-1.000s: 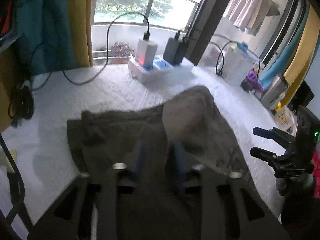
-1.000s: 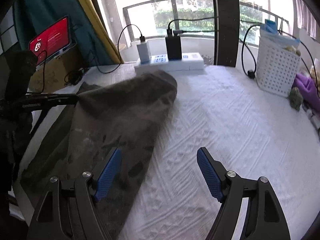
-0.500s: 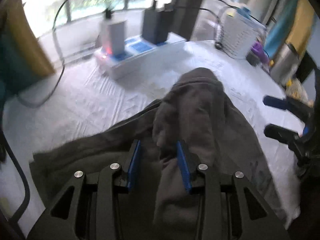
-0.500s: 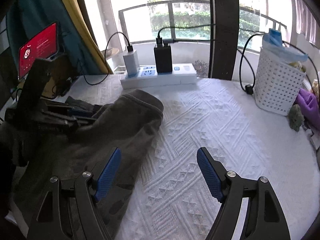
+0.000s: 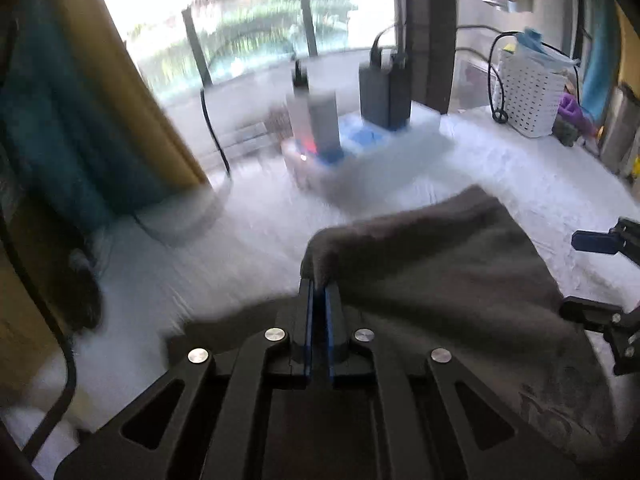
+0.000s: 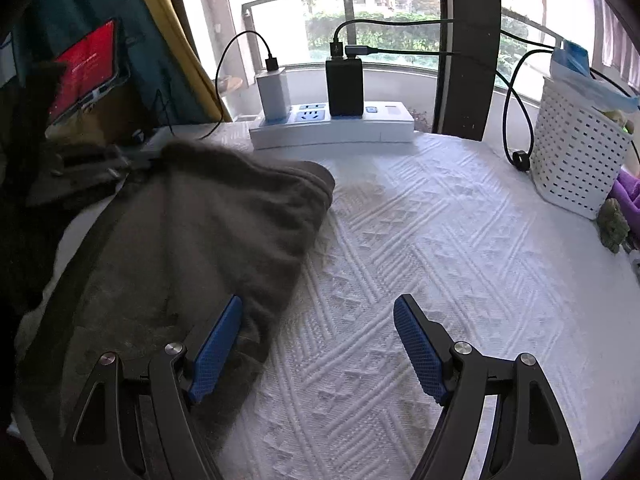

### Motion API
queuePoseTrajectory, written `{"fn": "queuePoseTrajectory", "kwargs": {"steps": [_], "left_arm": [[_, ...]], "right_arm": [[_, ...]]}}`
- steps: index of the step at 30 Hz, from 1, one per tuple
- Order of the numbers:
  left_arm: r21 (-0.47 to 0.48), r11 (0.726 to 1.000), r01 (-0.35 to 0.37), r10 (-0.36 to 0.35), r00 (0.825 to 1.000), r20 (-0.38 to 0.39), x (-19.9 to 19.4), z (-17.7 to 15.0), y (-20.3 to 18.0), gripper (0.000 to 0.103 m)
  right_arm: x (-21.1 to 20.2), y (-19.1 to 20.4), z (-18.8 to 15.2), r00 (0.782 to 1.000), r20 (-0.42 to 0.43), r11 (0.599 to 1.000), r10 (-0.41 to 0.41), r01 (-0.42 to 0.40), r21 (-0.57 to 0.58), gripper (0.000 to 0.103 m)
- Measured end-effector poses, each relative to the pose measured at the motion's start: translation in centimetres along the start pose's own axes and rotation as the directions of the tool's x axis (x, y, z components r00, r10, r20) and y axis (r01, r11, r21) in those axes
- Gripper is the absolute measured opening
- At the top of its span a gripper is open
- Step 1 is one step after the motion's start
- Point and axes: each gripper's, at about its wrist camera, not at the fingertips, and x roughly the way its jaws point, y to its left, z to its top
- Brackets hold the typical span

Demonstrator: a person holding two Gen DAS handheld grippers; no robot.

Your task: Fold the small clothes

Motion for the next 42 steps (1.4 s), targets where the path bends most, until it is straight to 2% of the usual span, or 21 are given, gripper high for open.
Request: {"fn": "queuePoseTrajectory", "kwargs": {"steps": [1,2,3,7,12,19,23,27,29,30,31,33,35,42], "left_arm": [[-0.033,0.999,0.024,-0.023,1.000,0.010,-0.6,-0.4,0.6,0.018],[-0.046,0.998,0.033,-0.032,0.999,0.021,-1.1,-0.5,1.0,0.037],[-0.067,0.996,0.052,-0.050,0.998,0.037,-2.3,-0.9,1.5,0.047],[-0.094,0.985,0.142,-0.139,0.990,0.038,-6.0,-2.8,2.1,0.047],[-0.044,0.974,0.223,-0.224,0.974,-0.018,-8.7,-6.3,-1.0,0.047],[0.016,0.979,0.201,-0.198,0.975,-0.097,-10.5,-11.5,-3.9,0.047],[0.023,0.976,0.216,-0.213,0.972,-0.095,-11.3,-13.6,-4.4,0.047],[-0.005,0.983,0.184,-0.184,0.978,-0.093,-10.7,-14.7,-4.8,0.047],[0.019,0.984,0.179,-0.178,0.982,-0.071,-11.2,-14.8,-5.4,0.042],[0.043,0.982,0.182,-0.179,0.982,-0.057,-11.4,-14.9,-5.9,0.020],[0.051,0.981,0.188,-0.185,0.981,-0.058,-11.6,-15.0,-6.2,0.006],[0.085,0.979,0.188,-0.185,0.982,-0.042,-12.2,-15.2,-6.9,0.001],[0.090,0.980,0.178,-0.179,0.984,-0.006,-13.1,-15.1,-7.1,0.001],[-0.013,0.984,0.176,-0.175,0.982,0.073,-16.4,-15.0,-4.2,0.000]], "right_arm": [[-0.3,0.1,-0.1,1.000,0.002,1.000,0.000,0.000,0.000,0.080],[-0.5,0.1,-0.2,1.000,0.004,1.000,0.000,0.000,0.001,0.080],[-0.9,0.1,-0.4,1.000,0.006,1.000,-0.003,0.003,0.003,0.080],[-1.8,0.3,-0.9,1.000,0.011,1.000,-0.008,0.008,0.012,0.080],[-3.8,1.5,-1.6,0.999,0.036,1.000,-0.003,0.002,0.008,0.080],[-5.9,3.3,-3.3,0.999,0.042,1.000,0.003,-0.003,-0.014,0.080],[-6.6,4.0,-4.5,0.999,0.034,1.000,-0.001,0.002,-0.016,0.080],[-7.3,4.6,-5.6,0.999,0.033,1.000,-0.003,0.003,-0.012,0.080],[-7.7,4.8,-6.0,0.999,0.033,1.000,-0.005,0.006,-0.013,0.080],[-7.8,4.8,-6.2,0.999,0.031,1.000,-0.007,0.008,-0.012,0.080],[-7.9,4.9,-6.4,1.000,0.030,1.000,-0.008,0.008,-0.011,0.080],[-8.1,5.0,-6.7,1.000,0.029,1.000,-0.007,0.008,-0.011,0.080],[-8.3,5.3,-7.0,1.000,0.028,1.000,-0.005,0.005,-0.014,0.080],[-8.6,6.2,-7.8,1.000,0.021,0.999,0.012,-0.012,-0.034,0.080]]}}
